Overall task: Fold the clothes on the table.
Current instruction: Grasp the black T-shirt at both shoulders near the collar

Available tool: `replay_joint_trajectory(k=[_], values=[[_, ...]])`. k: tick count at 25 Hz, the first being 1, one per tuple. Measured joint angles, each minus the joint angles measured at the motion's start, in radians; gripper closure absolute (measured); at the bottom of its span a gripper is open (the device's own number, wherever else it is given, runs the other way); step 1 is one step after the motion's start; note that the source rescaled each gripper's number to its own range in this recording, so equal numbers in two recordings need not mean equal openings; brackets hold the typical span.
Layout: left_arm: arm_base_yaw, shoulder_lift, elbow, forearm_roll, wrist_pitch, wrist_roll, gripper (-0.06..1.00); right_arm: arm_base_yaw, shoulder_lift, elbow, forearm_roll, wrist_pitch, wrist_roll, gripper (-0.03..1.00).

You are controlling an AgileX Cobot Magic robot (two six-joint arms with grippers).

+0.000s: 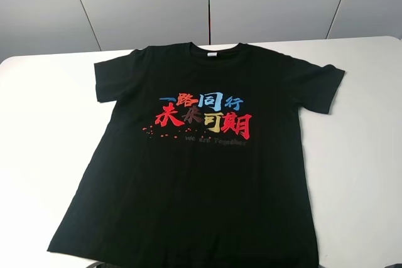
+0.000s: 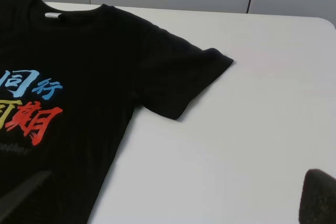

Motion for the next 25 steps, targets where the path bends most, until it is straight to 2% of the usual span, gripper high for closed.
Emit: replay_joint_trajectory(k=[25], values=[[0.0,0.0,0.0,0.0,0.0,-0.003,-0.06,0.0,0.0,0.0,0.0,0.0,0.0,-0.02]])
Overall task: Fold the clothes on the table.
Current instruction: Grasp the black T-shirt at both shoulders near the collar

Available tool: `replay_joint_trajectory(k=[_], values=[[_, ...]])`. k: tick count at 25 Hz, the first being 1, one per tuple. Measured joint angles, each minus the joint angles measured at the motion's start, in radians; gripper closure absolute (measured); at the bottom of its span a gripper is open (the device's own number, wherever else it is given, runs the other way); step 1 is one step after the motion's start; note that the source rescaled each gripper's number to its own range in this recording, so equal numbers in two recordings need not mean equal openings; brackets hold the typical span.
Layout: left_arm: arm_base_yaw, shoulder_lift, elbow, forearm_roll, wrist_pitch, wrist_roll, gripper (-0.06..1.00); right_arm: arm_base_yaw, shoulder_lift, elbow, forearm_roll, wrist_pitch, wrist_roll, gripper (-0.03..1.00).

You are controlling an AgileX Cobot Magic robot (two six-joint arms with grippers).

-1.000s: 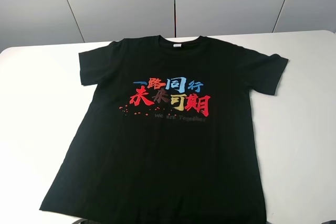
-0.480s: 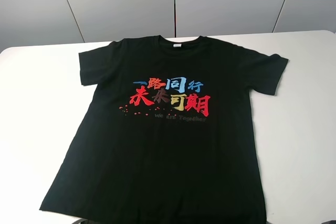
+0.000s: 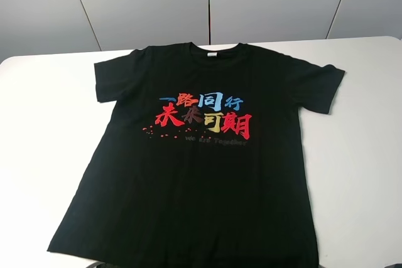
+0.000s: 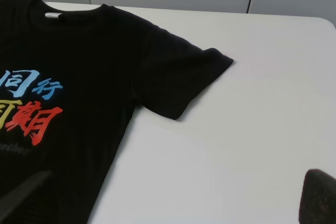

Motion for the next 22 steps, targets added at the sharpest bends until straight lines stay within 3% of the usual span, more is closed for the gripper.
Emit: replay_joint_trajectory(k=[22], values=[[0.0,0.0,0.0,0.0,0.0,0.0,-0.06,0.0,0.0,0.0,0.0,0.0,0.004,-0.01]])
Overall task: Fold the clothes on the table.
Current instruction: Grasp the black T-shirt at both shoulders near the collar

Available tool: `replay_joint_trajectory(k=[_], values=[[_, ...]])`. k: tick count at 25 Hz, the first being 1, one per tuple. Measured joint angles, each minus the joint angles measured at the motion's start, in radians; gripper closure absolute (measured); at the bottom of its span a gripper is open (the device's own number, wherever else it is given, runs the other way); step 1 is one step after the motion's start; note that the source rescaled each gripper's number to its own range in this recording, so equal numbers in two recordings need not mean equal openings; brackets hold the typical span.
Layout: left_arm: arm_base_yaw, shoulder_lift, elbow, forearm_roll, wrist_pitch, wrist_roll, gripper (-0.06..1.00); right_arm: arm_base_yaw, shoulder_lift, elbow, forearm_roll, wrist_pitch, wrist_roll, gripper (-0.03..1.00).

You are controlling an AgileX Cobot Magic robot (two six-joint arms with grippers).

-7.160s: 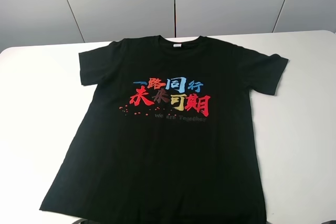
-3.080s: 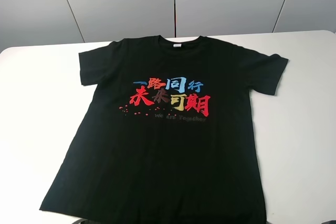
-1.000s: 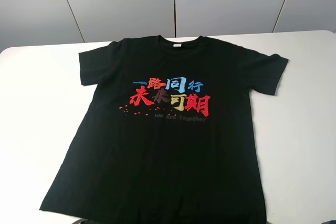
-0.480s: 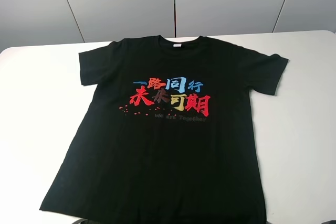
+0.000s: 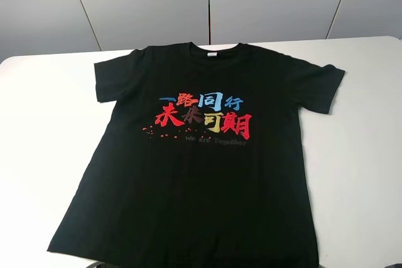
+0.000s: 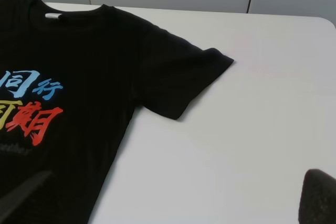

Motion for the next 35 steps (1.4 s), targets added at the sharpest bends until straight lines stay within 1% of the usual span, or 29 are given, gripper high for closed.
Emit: replay_joint_trajectory(k=[35], values=[[0.0,0.0,0.0,0.0,0.0,0.0,-0.06,0.0,0.0,0.0,0.0,0.0,0.002,-0.01]])
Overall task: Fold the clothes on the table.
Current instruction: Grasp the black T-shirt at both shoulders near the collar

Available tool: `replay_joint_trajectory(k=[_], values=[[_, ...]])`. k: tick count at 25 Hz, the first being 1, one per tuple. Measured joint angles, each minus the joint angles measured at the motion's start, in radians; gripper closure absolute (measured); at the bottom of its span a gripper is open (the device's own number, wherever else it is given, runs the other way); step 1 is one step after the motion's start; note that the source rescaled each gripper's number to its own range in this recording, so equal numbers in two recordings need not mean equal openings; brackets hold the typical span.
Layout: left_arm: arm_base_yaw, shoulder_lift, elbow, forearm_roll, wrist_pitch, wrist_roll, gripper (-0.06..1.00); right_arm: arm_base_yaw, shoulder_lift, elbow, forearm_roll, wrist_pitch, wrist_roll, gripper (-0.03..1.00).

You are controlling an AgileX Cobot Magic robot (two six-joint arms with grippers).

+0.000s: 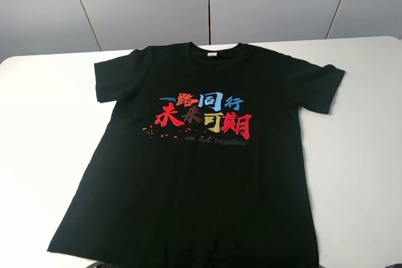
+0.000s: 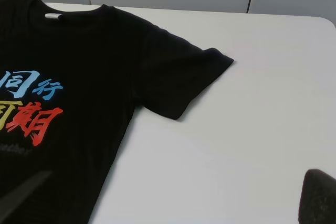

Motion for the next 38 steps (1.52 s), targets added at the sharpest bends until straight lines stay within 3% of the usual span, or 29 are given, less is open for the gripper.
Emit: replay_joint_trajectory(k=[38], values=[[0.0,0.0,0.0,0.0,0.0,0.0,-0.06,0.0,0.0,0.0,0.0,0.0,0.002,-0.01]])
